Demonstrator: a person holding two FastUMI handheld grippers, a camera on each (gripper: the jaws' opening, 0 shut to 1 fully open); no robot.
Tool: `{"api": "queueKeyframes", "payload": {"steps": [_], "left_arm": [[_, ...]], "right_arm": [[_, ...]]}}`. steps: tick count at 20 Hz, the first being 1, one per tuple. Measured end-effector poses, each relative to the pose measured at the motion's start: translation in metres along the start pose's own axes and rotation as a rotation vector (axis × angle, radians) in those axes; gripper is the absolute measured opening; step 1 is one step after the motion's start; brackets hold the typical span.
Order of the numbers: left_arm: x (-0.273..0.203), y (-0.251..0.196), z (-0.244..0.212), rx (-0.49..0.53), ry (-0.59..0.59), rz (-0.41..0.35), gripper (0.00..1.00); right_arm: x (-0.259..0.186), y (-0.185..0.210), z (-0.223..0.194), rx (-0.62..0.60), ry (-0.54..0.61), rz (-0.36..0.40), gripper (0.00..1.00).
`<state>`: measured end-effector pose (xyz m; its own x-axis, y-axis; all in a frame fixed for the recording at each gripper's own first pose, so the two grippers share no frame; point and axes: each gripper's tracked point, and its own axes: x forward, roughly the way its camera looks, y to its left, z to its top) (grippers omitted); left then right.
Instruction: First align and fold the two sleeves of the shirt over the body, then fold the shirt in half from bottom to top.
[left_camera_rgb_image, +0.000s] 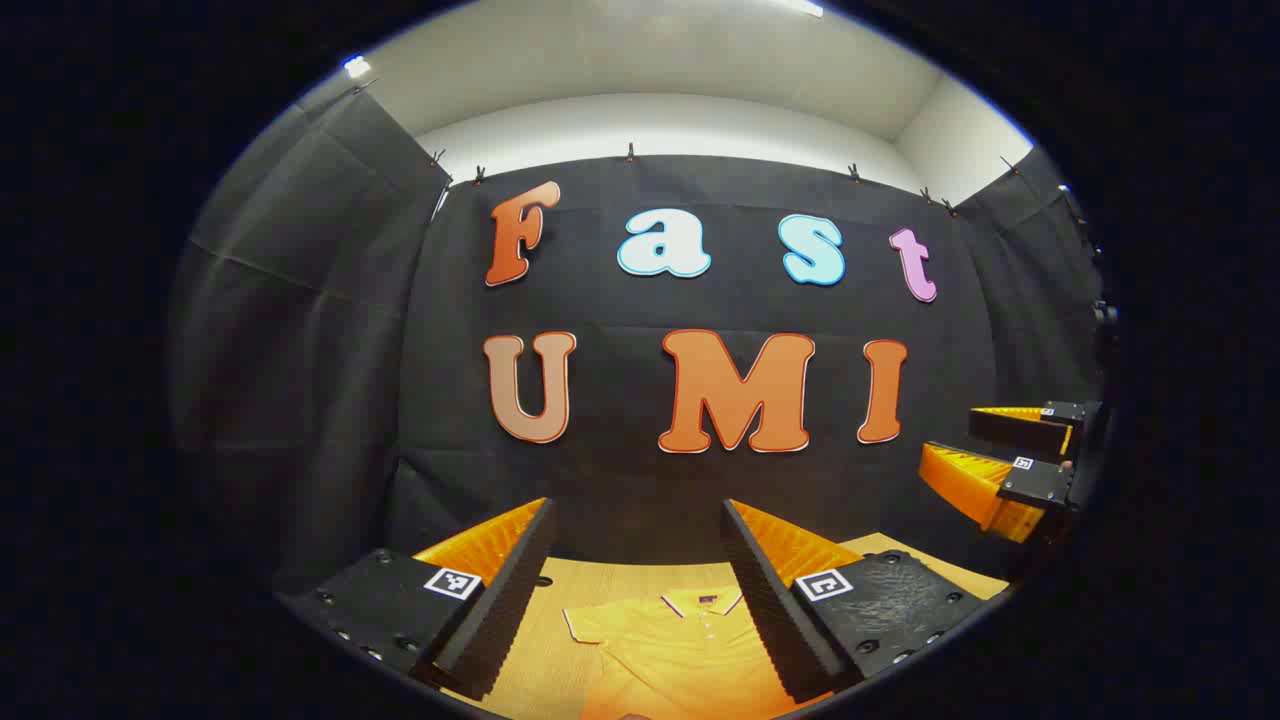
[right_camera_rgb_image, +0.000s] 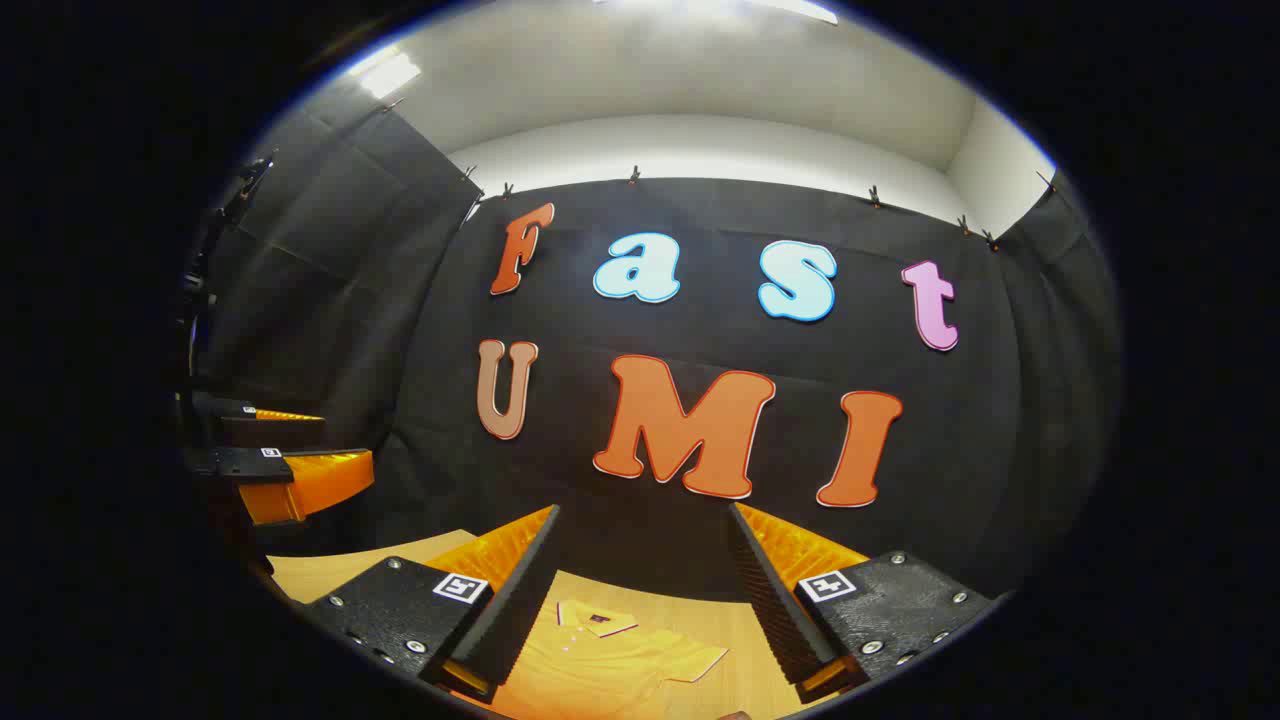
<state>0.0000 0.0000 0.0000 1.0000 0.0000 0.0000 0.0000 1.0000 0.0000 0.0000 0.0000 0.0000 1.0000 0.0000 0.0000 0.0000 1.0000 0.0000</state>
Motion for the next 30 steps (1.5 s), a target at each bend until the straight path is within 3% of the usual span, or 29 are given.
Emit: {"api": "queueKeyframes", "payload": {"steps": [7,14,22,30], "left_arm": [[0.013,-0.003,-0.003,0.015,-0.017,0.087,0.96],[0.042,-0.036,-0.025,-0.001,0.023,0.064,0.98],[0.054,-0.040,-0.029,0.032,0.015,0.071,0.97],[0.053,-0.022,-0.020,0.082,-0.014,0.140,0.98]], "right_arm": [[0.032,-0.009,-0.011,0.049,-0.004,0.035,0.97],[0.042,-0.035,-0.038,0.067,0.040,0.003,0.97],[0.058,-0.078,-0.090,0.076,0.142,-0.069,0.97],[0.093,-0.111,-0.160,0.113,0.322,-0.111,0.97]]}}
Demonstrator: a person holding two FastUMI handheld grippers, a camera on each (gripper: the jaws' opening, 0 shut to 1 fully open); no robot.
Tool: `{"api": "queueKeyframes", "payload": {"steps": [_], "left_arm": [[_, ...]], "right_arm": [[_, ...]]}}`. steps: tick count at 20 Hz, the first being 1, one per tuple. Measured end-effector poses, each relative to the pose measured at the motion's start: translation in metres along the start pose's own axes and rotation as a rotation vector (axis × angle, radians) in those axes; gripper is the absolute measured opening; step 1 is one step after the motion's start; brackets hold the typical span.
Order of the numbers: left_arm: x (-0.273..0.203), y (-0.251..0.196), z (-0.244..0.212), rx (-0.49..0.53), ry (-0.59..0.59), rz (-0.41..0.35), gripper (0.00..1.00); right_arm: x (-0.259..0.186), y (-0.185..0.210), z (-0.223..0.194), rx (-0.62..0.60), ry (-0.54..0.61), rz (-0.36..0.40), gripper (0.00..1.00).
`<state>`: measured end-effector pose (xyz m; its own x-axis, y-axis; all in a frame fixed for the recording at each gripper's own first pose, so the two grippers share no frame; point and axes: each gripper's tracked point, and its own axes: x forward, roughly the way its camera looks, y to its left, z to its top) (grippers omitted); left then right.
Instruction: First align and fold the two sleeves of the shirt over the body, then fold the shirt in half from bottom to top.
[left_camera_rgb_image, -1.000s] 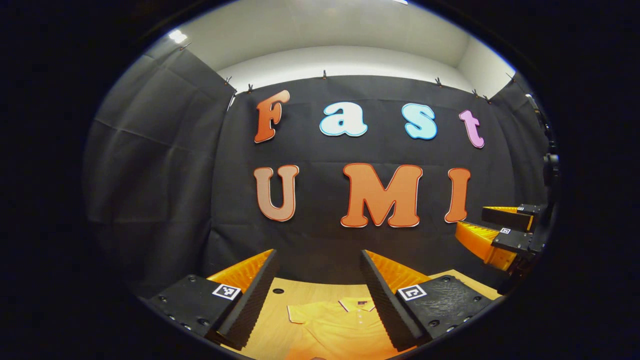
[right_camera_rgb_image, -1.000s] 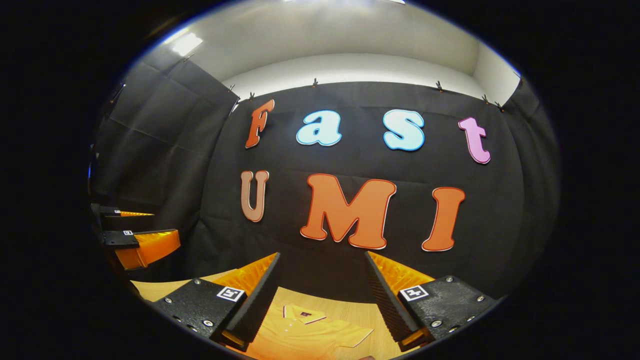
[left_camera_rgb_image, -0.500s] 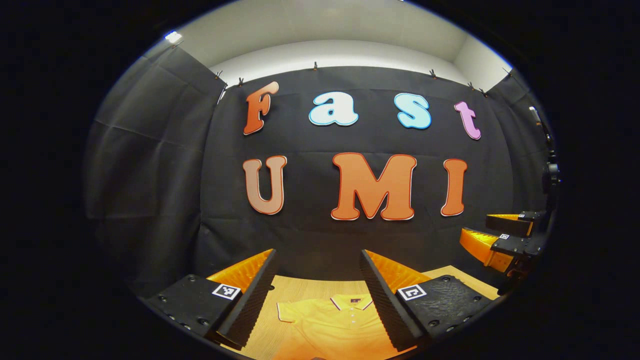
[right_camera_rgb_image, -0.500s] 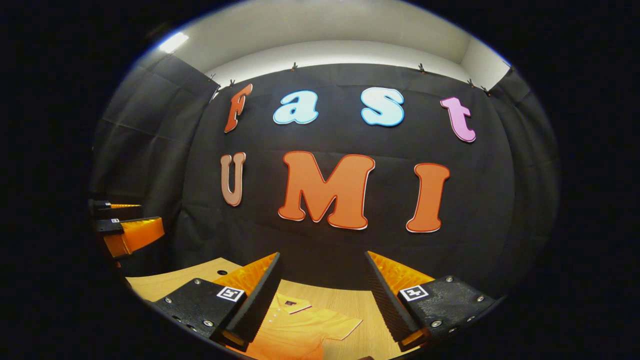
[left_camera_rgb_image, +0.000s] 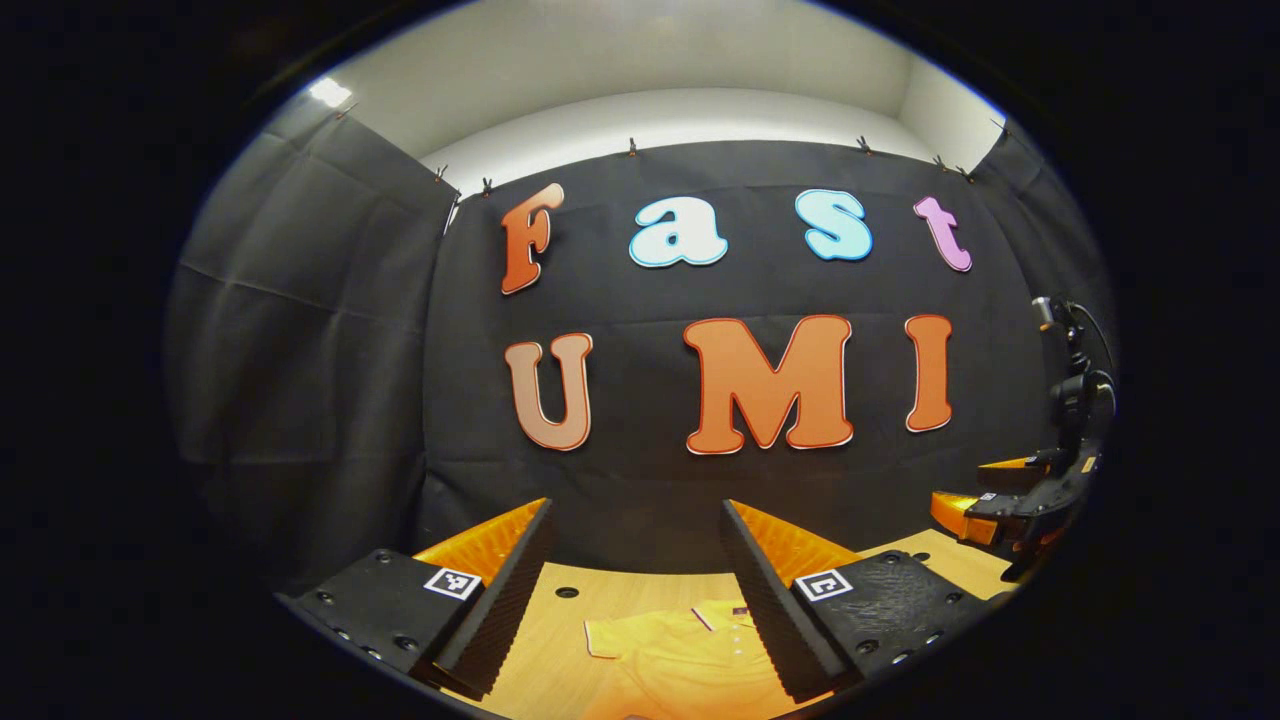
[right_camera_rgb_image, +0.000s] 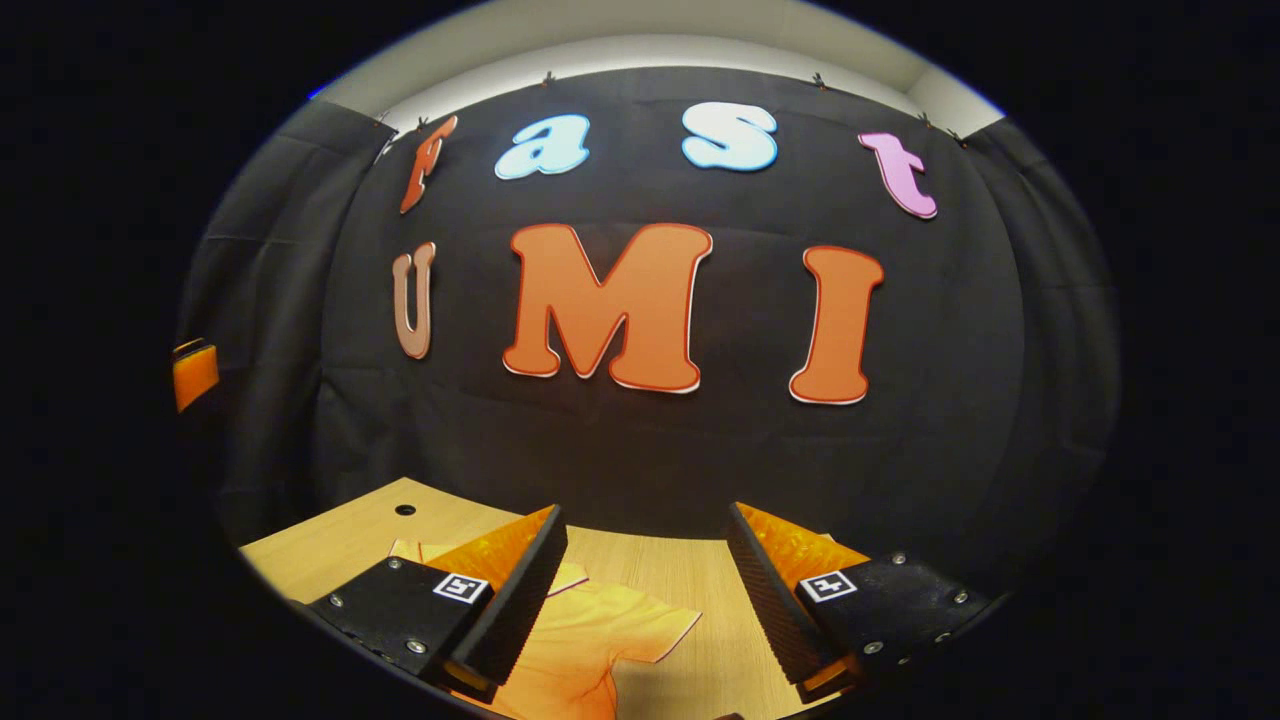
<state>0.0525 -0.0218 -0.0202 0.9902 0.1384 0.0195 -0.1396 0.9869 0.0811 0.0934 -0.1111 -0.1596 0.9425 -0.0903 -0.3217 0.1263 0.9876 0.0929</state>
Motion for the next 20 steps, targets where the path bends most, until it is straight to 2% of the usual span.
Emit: {"api": "queueKeyframes", "payload": {"steps": [1,4,9,14,19,20], "left_arm": [[-0.001,0.002,0.000,0.005,0.003,0.009,0.96],[0.000,0.004,-0.003,0.010,0.019,0.041,0.98],[0.003,0.019,-0.013,0.018,0.046,0.108,0.96],[0.004,0.025,-0.025,0.018,0.092,0.163,0.98],[0.002,0.021,-0.032,0.043,0.129,0.187,0.98],[0.001,0.020,-0.034,0.050,0.137,0.191,0.98]], "right_arm": [[0.011,-0.003,-0.010,0.013,0.047,0.000,0.97],[0.042,-0.004,-0.046,0.076,0.199,0.032,0.98],[0.081,-0.008,-0.117,0.157,0.464,0.035,0.97],[0.099,-0.013,-0.181,0.167,0.701,0.060,0.96],[0.116,-0.007,-0.230,0.197,0.887,0.085,0.95],[0.119,-0.007,-0.238,0.203,0.917,0.086,1.00]]}}
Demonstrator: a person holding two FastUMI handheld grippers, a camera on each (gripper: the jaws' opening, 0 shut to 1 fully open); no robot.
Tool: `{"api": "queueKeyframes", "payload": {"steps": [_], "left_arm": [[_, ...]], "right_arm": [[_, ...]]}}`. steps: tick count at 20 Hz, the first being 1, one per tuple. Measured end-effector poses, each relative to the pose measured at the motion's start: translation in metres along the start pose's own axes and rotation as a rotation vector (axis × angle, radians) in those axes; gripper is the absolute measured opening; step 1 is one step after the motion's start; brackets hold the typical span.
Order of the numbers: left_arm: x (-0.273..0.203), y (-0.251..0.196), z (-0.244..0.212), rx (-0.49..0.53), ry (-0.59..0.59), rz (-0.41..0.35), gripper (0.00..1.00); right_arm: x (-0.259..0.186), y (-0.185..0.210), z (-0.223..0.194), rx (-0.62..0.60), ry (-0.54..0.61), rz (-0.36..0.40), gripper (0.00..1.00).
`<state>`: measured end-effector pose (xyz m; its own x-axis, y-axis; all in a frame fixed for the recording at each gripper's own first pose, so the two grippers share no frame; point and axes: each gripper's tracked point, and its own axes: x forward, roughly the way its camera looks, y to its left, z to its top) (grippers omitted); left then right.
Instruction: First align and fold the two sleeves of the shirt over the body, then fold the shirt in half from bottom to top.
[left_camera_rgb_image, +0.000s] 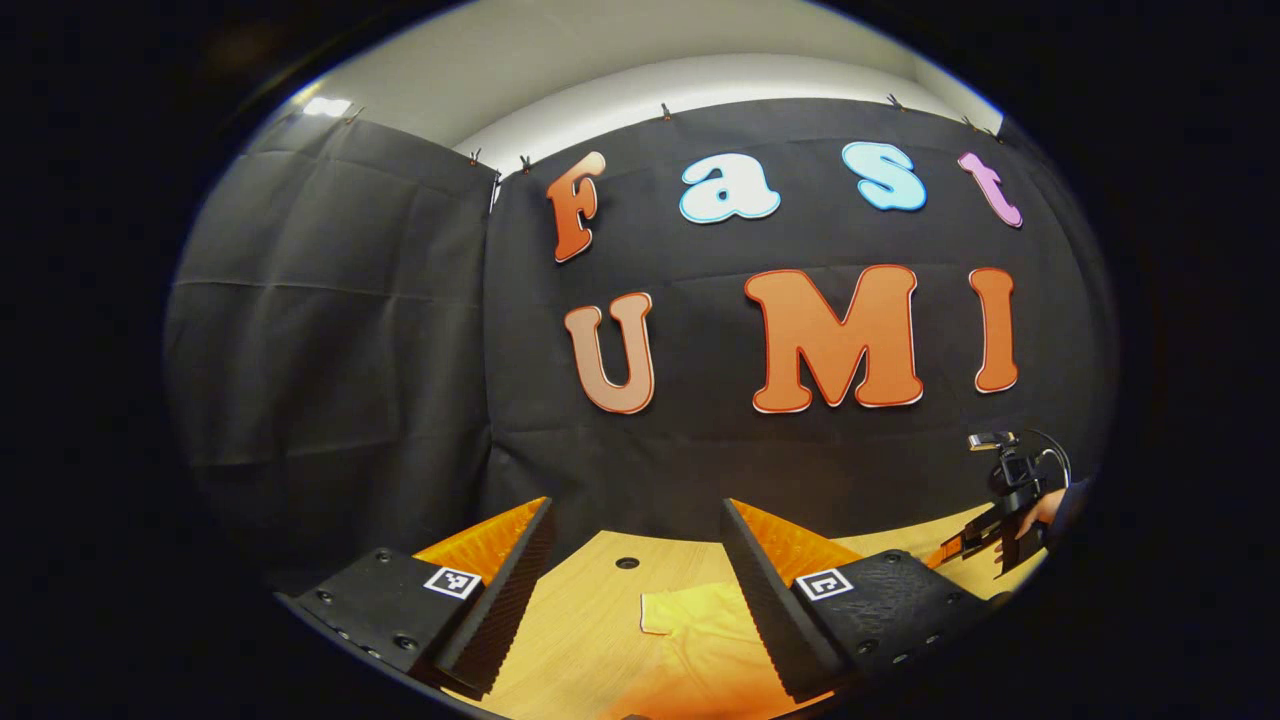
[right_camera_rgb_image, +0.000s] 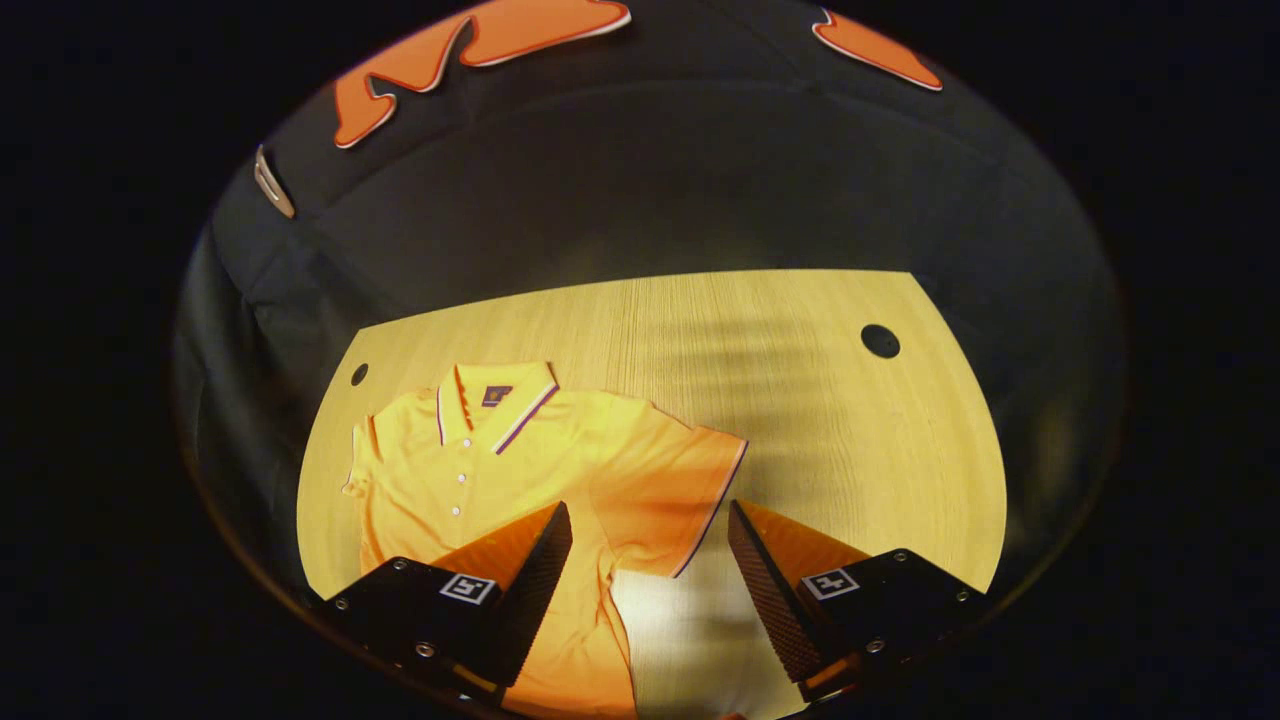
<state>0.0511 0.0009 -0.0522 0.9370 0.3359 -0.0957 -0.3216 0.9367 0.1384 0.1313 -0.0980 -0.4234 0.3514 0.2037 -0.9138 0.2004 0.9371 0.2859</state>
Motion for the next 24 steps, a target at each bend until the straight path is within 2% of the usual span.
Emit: {"api": "queueKeyframes", "payload": {"steps": [1,6,11,12,13,17,21,22,23,24], "left_arm": [[0.000,-0.001,-0.001,0.007,0.007,0.002,0.96],[-0.006,-0.009,-0.007,0.059,0.029,0.008,0.98],[-0.010,-0.012,-0.015,0.095,0.061,0.028,0.99],[-0.011,-0.011,-0.016,0.097,0.065,0.033,0.99],[-0.011,-0.011,-0.017,0.099,0.069,0.037,0.99],[-0.013,-0.012,-0.019,0.113,0.083,0.047,1.00],[-0.013,-0.021,-0.026,0.111,0.100,0.033,1.00],[-0.014,-0.024,-0.027,0.112,0.106,0.026,0.99],[-0.014,-0.026,-0.026,0.114,0.105,0.022,1.00],[-0.015,-0.027,-0.025,0.116,0.096,0.017,0.99]], "right_arm": [[0.011,-0.003,-0.005,0.008,0.038,-0.005,0.95],[0.057,-0.017,-0.020,0.032,0.179,-0.027,0.94],[0.089,-0.025,-0.025,-0.001,0.257,-0.070,0.93],[0.094,-0.026,-0.027,0.004,0.273,-0.081,0.83],[0.099,-0.026,-0.030,0.002,0.294,-0.087,0.91],[0.114,-0.031,-0.043,0.023,0.365,-0.161,0.83],[0.116,-0.028,-0.035,0.040,0.346,-0.182,0.61],[0.116,-0.025,-0.034,0.038,0.335,-0.177,0.35],[0.119,-0.024,-0.034,0.022,0.329,-0.164,0.31],[0.117,-0.021,-0.032,0.004,0.320,-0.137,0.14]]}}
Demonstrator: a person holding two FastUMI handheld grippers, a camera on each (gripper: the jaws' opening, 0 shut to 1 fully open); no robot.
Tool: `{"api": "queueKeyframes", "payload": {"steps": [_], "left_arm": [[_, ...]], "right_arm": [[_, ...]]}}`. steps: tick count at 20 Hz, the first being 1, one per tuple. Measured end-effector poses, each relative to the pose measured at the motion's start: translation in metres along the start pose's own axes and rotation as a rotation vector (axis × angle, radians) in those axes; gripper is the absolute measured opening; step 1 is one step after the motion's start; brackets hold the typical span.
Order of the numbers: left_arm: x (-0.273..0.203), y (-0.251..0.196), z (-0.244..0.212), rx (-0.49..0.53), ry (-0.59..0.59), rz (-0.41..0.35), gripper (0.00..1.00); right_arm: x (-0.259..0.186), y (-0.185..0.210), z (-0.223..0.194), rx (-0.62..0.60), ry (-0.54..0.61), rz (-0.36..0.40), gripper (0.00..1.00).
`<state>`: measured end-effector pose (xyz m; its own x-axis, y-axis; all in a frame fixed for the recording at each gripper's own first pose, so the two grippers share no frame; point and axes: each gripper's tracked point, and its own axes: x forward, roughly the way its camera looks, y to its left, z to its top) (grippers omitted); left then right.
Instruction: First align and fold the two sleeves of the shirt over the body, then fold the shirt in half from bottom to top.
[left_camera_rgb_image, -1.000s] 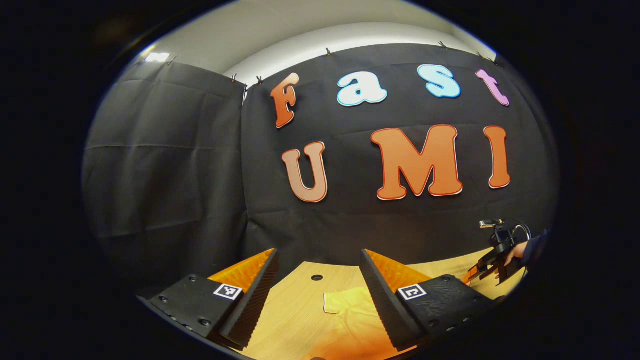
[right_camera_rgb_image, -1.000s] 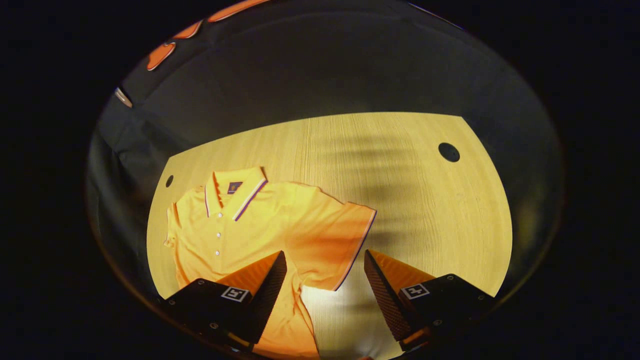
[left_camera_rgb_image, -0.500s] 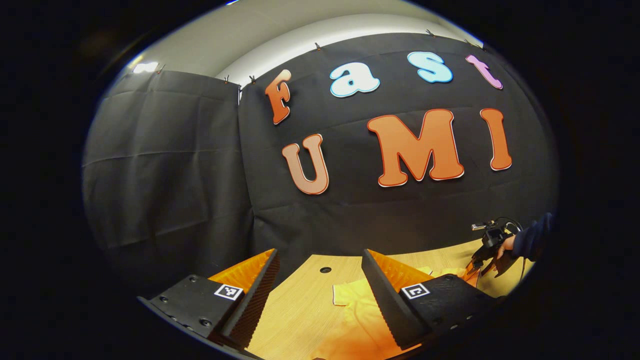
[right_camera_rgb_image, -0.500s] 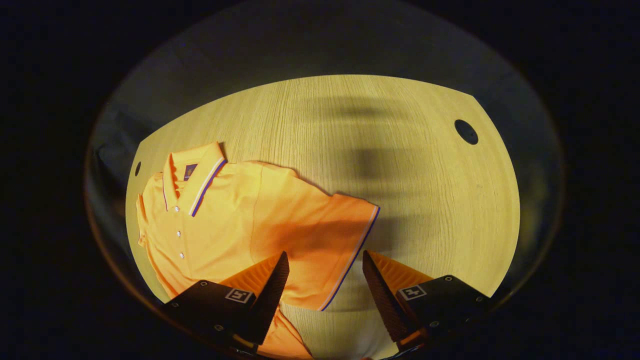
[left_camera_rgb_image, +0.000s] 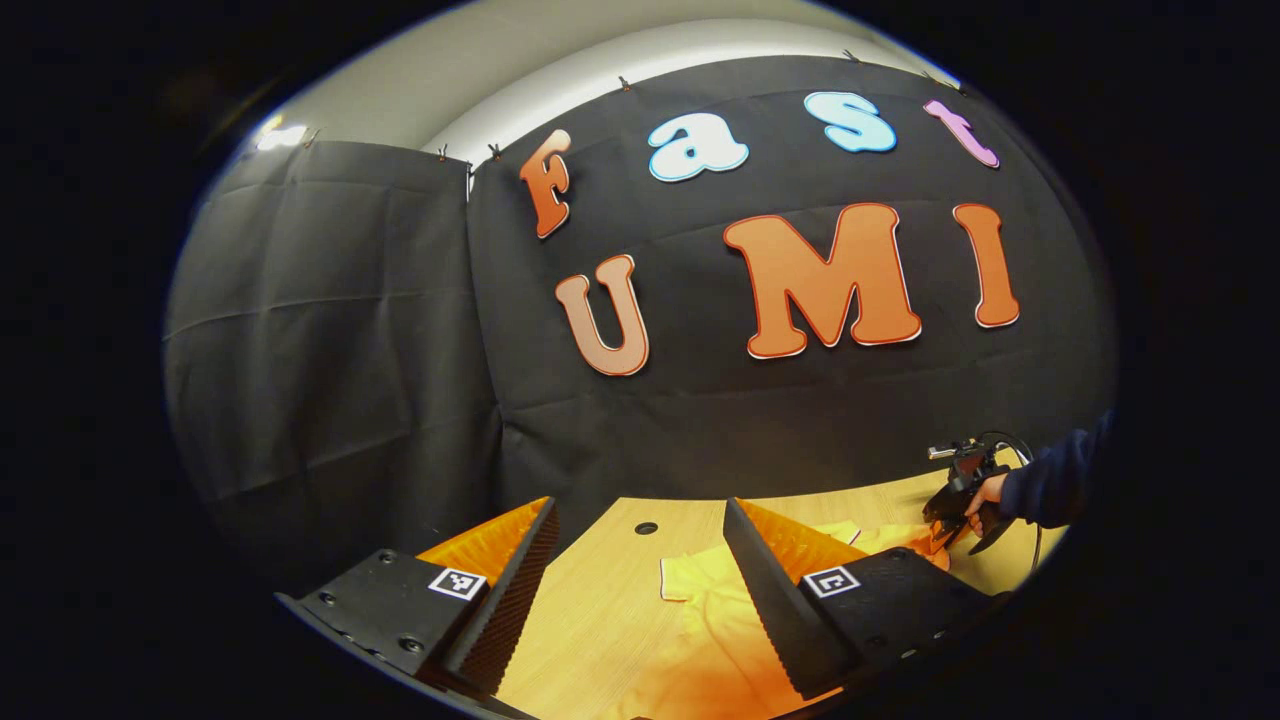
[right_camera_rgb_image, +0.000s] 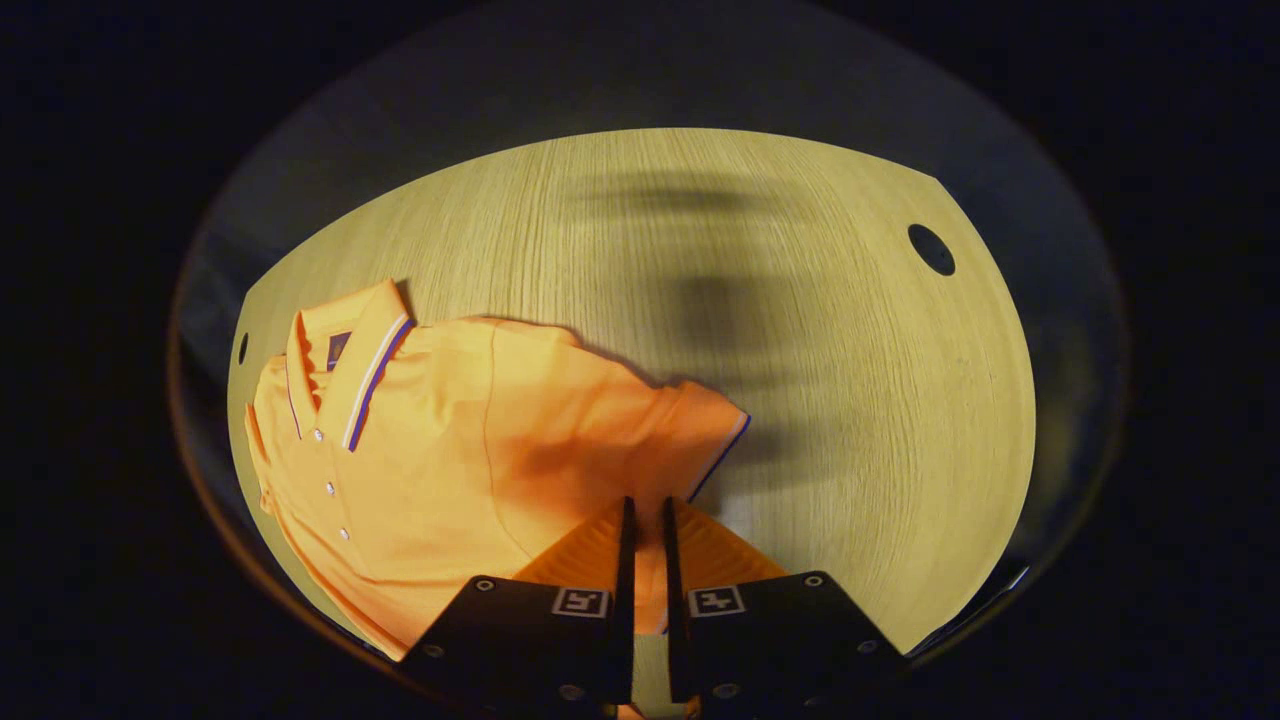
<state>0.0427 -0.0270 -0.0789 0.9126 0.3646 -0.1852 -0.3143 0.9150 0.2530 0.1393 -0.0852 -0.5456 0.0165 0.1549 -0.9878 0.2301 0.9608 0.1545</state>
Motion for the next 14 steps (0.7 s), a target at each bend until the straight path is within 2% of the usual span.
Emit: {"api": "queueKeyframes", "payload": {"steps": [2,3,8,12,14], "left_arm": [[-0.005,-0.001,-0.001,0.008,-0.009,-0.011,1.00],[-0.006,0.000,-0.002,0.011,-0.008,-0.017,1.00],[0.012,0.016,-0.021,-0.035,0.024,-0.043,0.99],[0.045,0.032,-0.041,-0.086,0.052,-0.078,0.99],[0.068,0.040,-0.055,-0.107,0.080,-0.103,0.99]], "right_arm": [[-0.002,0.011,-0.005,0.050,0.021,0.086,0.07],[-0.008,0.018,-0.007,0.096,0.032,0.132,0.08],[-0.051,0.043,0.022,0.168,-0.108,0.240,0.07],[-0.077,0.077,0.028,0.160,-0.159,0.281,0.07],[-0.087,0.107,0.028,0.194,-0.150,0.338,0.07]]}}
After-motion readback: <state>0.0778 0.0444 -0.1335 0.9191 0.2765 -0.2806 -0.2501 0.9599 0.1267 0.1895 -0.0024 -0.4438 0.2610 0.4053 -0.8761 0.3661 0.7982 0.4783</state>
